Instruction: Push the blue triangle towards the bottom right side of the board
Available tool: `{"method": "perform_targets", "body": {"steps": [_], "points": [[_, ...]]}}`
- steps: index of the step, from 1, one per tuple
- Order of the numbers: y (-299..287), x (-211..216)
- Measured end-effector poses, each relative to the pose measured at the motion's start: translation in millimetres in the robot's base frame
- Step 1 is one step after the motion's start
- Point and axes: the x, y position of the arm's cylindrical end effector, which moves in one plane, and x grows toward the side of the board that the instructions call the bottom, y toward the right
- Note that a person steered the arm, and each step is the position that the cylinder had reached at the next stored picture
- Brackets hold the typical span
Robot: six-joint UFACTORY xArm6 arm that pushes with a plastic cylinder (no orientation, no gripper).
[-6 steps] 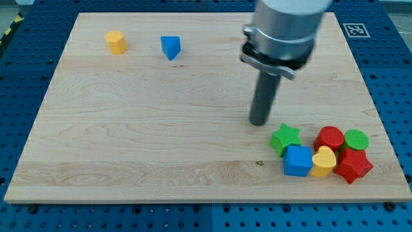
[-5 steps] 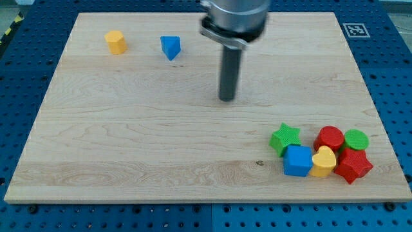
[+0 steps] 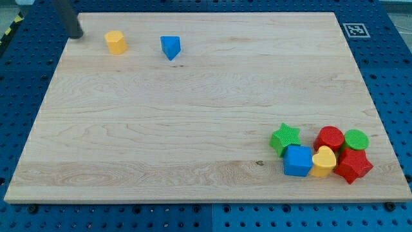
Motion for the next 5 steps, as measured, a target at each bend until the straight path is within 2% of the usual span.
{"method": "perform_targets", "body": {"steps": [4,5], "points": [[254,87],[249,92]]}}
